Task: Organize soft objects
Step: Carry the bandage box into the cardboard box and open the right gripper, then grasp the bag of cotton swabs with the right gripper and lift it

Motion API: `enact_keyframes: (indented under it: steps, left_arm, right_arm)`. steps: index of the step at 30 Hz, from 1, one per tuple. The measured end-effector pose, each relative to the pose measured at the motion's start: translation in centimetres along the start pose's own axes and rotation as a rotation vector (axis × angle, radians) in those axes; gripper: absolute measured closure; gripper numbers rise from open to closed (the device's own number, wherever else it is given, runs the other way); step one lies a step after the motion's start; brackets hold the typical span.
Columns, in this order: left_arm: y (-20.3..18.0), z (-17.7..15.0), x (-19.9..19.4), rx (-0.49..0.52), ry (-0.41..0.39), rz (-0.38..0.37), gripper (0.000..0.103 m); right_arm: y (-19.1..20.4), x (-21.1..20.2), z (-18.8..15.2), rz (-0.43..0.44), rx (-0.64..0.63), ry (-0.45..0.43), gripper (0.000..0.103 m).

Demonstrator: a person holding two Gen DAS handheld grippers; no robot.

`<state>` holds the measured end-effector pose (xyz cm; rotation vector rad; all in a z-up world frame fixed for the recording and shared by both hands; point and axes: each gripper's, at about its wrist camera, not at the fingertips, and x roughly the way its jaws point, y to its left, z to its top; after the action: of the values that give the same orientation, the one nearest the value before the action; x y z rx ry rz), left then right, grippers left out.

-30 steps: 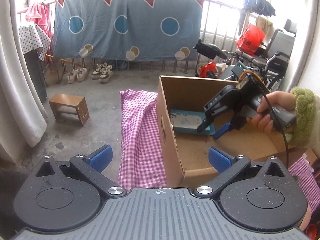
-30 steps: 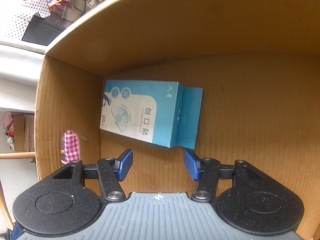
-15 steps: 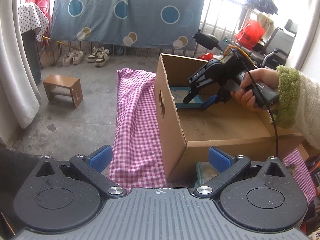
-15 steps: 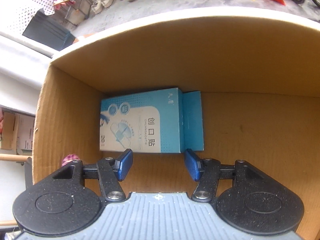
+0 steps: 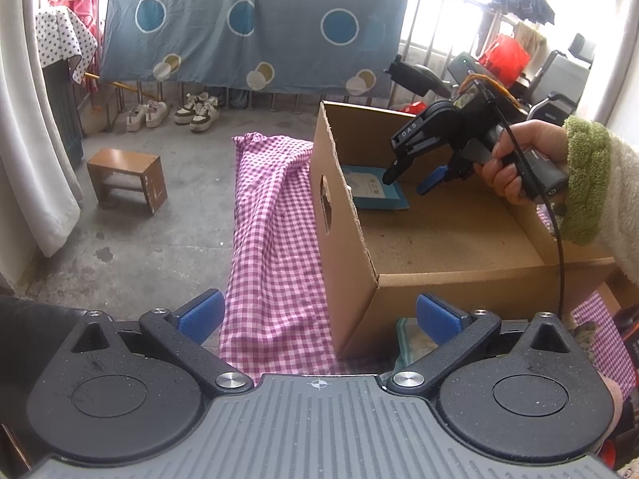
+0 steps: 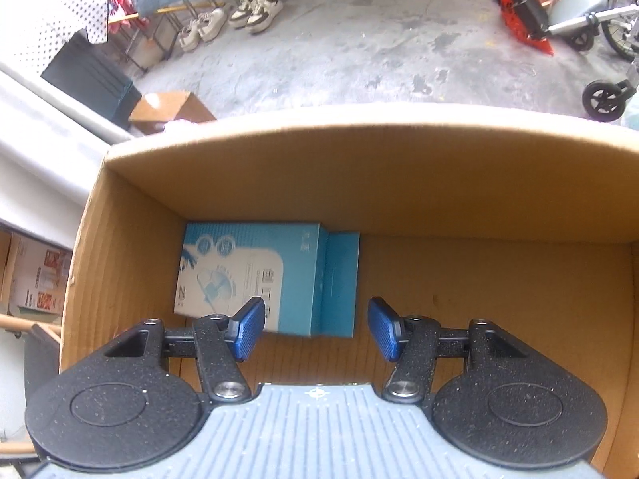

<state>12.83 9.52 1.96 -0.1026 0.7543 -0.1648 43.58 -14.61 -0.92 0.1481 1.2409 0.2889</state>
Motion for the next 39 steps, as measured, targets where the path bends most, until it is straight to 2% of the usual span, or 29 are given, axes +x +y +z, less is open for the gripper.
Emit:
enact_keyframes:
  steps: [6,8,10,13,18,21,24,30,35,39]
  left_arm:
    - [-0.1,-0.1,0.2,-0.004,0.017,0.006,0.0]
    - [-0.2,-0.3,0.3,-0.002,0.024,0.012,0.0]
    - [-0.3,-0.4,0.4,-0.001,0.029,0.014,0.0]
    - [-0.3,-0.6,0.2,0.0,0.03,0.012,0.0]
    - [-0.5,-0.8,-0.9,0.008,0.01,-0.009,0.0]
    - [-0.9,-1.2,-1.6,0.015,-0.01,-0.011,0.0]
    - [-1.1,-1.5,-2.2,0.012,-0.015,-0.023,0.0]
    - [-1.3,-2.3,-3.5,-0.021,-0.004,-0.107,0.0]
    - [-2.1,-3.3,-4.1,-0.011,0.003,-0.149,0.0]
    - [-3.2,-4.0,-3.5,0.004,0.032,-0.187,0.001]
  right_arm:
    - [0.9,2.7,1.4,0.066,0.026,-0.003,0.043]
    - [1.2,2.9,1.4,0.103,0.03,0.001,0.04]
    - [1.3,2.5,1.4,0.1,0.015,-0.012,0.04]
    - [1.0,0.9,1.0,0.079,-0.001,-0.053,0.04]
    - [-0.8,-4.4,-0.6,0.072,0.003,-0.138,0.04]
    - [-2.1,-9.2,-2.6,0.092,0.0,-0.203,0.04]
    - [-3.2,-13.3,-5.3,0.148,0.011,-0.25,0.04]
    - [-4.6,-20.1,-13.2,0.327,0.031,-0.338,0.04]
    - [-4.9,-21.5,-20.2,0.477,0.057,-0.34,0.04]
    - [-4.6,-19.2,-24.4,0.489,0.09,-0.306,0.04]
